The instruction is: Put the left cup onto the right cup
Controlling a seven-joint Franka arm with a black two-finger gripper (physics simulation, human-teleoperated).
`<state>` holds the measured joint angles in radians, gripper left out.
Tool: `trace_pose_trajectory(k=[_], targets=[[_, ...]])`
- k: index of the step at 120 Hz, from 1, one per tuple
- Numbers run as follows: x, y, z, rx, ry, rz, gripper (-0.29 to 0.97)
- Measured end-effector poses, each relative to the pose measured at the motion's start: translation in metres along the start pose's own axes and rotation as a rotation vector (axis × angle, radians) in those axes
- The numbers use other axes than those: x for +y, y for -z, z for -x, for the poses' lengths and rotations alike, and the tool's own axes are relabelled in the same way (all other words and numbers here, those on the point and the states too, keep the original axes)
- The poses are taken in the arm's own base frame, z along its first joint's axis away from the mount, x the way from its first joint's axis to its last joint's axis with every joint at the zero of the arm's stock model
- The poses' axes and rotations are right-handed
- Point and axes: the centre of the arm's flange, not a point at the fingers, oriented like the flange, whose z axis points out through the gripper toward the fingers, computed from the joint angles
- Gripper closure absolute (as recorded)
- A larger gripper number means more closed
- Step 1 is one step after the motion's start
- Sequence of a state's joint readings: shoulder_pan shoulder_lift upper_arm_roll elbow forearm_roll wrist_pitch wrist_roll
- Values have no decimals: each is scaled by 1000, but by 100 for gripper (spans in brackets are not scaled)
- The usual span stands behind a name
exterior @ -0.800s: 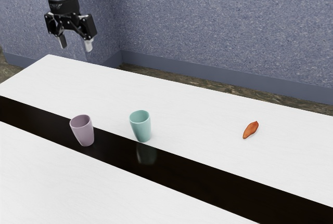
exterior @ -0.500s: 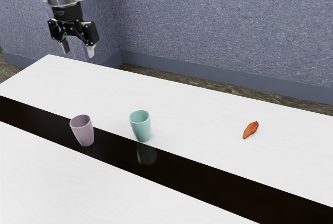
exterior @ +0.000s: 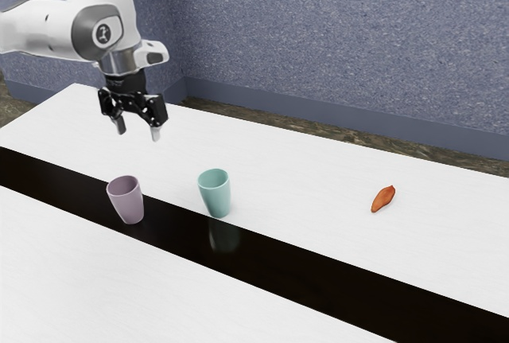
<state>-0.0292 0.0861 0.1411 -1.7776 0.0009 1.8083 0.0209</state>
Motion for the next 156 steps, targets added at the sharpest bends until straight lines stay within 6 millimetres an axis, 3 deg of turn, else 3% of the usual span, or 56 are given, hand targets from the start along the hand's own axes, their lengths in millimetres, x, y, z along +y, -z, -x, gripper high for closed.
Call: trace_pose_trajectory(k=[29, 43, 81, 113, 156], targets=[[-2, -43, -15, 20, -2, -5, 3], [-6, -69, -12, 15, 4, -5, 3], [-35, -83, -15, 53, 49, -5, 3], [-45, -110, -8, 17, 115, 13, 3], [-59, -151, -16, -21, 177, 15, 3]])
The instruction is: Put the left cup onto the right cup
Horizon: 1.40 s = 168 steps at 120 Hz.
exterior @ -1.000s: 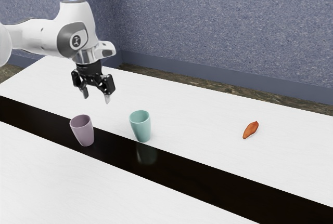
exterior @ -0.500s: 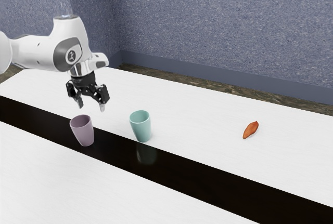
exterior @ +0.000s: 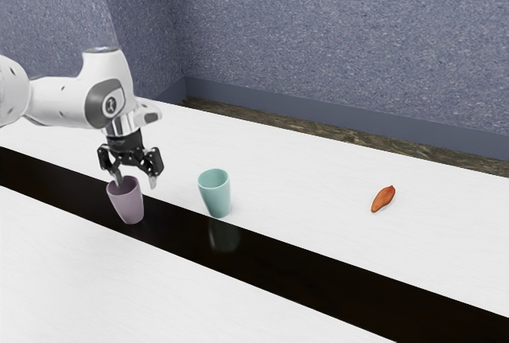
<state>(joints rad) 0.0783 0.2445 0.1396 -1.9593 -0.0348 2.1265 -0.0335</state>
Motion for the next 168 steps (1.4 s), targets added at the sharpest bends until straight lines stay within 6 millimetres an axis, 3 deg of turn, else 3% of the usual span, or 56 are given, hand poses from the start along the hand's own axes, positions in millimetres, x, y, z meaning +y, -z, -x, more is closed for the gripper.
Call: trace_pose_trajectory(k=[79, 100, 129, 168], targets=[[-10, -48, -11, -30, 49, -3, 5], [-11, -48, -14, -18, 52, -4, 11], [-9, -40, -19, 5, 48, -4, 28], [-12, -38, -20, 12, 42, -13, 62]])
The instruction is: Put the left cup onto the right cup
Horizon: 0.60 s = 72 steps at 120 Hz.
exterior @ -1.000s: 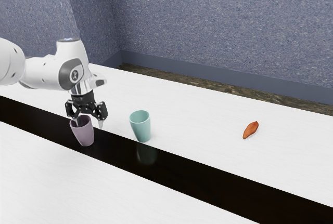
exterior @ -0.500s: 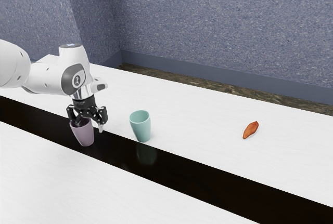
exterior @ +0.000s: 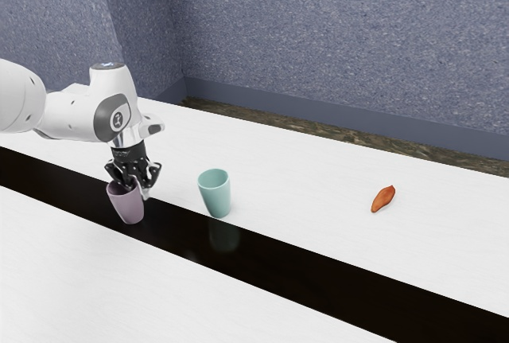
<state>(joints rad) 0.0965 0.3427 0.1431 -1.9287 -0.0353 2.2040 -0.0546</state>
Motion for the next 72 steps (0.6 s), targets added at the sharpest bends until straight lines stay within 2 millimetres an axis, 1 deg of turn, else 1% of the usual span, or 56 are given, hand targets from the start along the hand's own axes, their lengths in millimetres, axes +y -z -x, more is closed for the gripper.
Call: trace_pose_trajectory(k=[17, 33, 44, 56, 72], targets=[[-2, 4, -2, 8, -1, -3, 71], [-1, 5, -2, 11, -13, -5, 75], [0, 10, -2, 18, -22, -5, 76], [3, 23, -1, 40, -35, -4, 77], [14, 52, 3, 81, -63, 2, 78]])
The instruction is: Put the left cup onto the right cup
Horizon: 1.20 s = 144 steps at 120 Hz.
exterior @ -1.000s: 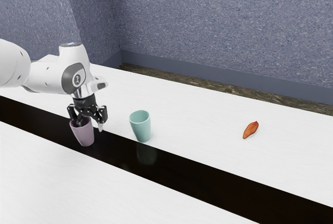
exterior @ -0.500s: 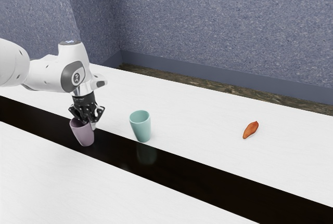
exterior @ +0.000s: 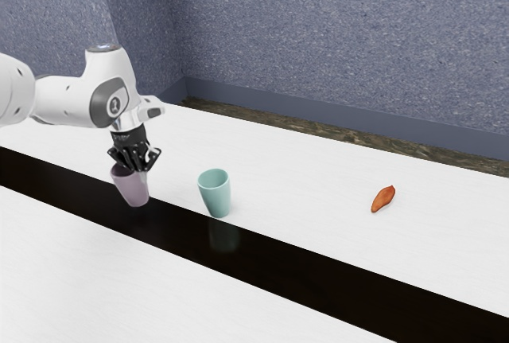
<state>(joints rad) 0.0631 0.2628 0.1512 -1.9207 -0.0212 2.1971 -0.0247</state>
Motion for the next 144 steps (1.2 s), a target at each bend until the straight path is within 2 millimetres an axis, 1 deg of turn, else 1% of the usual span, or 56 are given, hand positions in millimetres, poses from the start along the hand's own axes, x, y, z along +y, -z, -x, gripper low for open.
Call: trace_pose_trajectory(k=[16, 26, 41, 49, 67, 89, 120, 144], targets=[[20, 41, -9, 44, -44, -3, 78], [25, 60, -9, 52, -56, -4, 78], [30, 80, -6, 51, -70, -3, 78], [38, 89, -4, 48, -87, -2, 78], [63, 98, 3, 36, -133, -2, 78], [97, 101, 13, 25, -198, -9, 78], [132, 105, 21, 25, -262, -10, 78], [157, 123, 20, 57, -303, -5, 78]])
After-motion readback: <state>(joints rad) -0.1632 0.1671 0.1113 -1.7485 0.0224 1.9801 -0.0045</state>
